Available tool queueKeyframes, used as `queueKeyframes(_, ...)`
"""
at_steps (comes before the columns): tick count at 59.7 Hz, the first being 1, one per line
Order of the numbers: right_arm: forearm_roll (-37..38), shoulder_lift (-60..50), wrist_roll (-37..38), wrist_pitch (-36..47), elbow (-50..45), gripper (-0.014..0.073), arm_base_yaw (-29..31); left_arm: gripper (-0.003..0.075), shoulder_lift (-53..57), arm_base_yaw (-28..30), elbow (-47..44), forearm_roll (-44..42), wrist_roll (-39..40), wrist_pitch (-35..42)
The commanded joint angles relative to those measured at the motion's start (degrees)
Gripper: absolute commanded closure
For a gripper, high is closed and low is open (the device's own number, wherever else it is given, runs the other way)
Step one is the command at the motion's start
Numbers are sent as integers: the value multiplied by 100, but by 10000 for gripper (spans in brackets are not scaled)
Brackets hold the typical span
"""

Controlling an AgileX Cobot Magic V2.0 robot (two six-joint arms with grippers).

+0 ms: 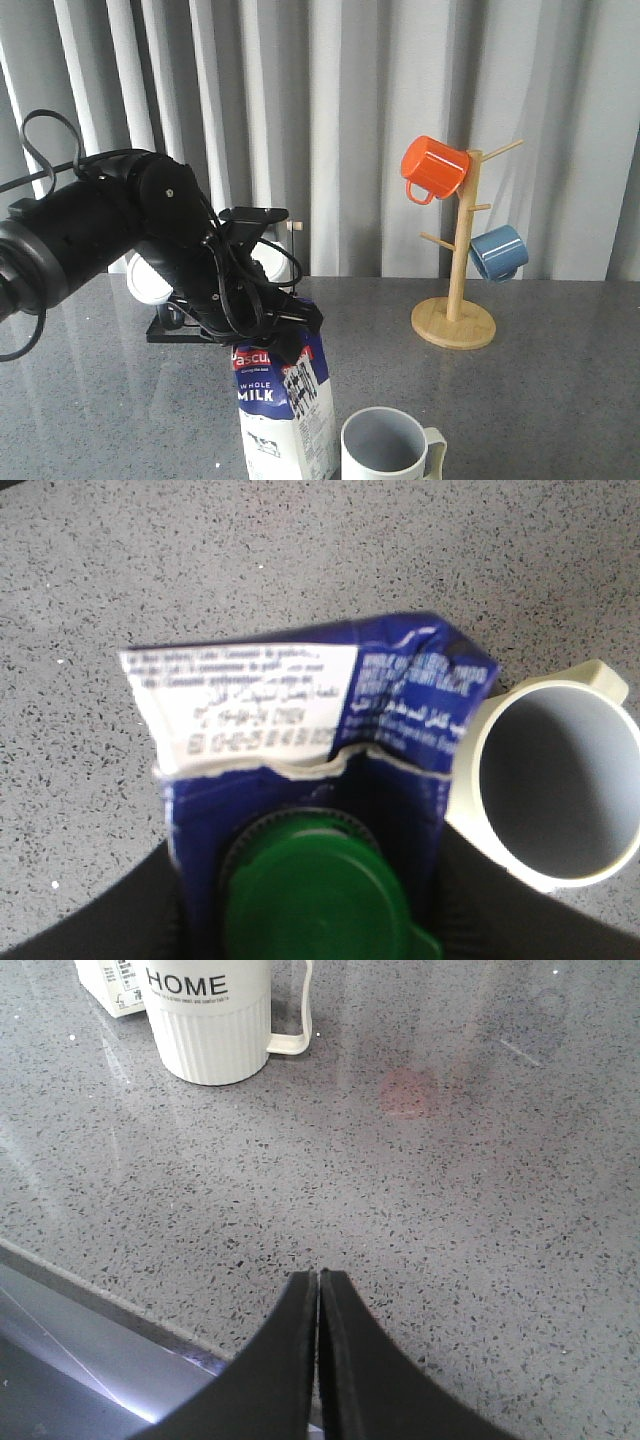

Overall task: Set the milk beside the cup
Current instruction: 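Lower the milk carton onto the table beside the mug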

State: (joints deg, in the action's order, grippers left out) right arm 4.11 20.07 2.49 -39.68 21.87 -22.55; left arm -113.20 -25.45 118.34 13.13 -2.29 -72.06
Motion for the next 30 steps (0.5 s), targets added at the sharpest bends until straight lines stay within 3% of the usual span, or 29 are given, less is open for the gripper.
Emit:
queueKeyframes(1, 33, 49, -8, 391, 135, 600, -10, 635, 256, -34, 144, 181, 50, 51)
queueKeyframes(19, 33, 49, -8, 391, 135, 600, -10, 365, 266, -34, 144, 422, 50, 51)
queueKeyframes(30, 33, 49, -8, 391, 135, 600, -10, 239, 266, -34, 144, 416, 60, 51)
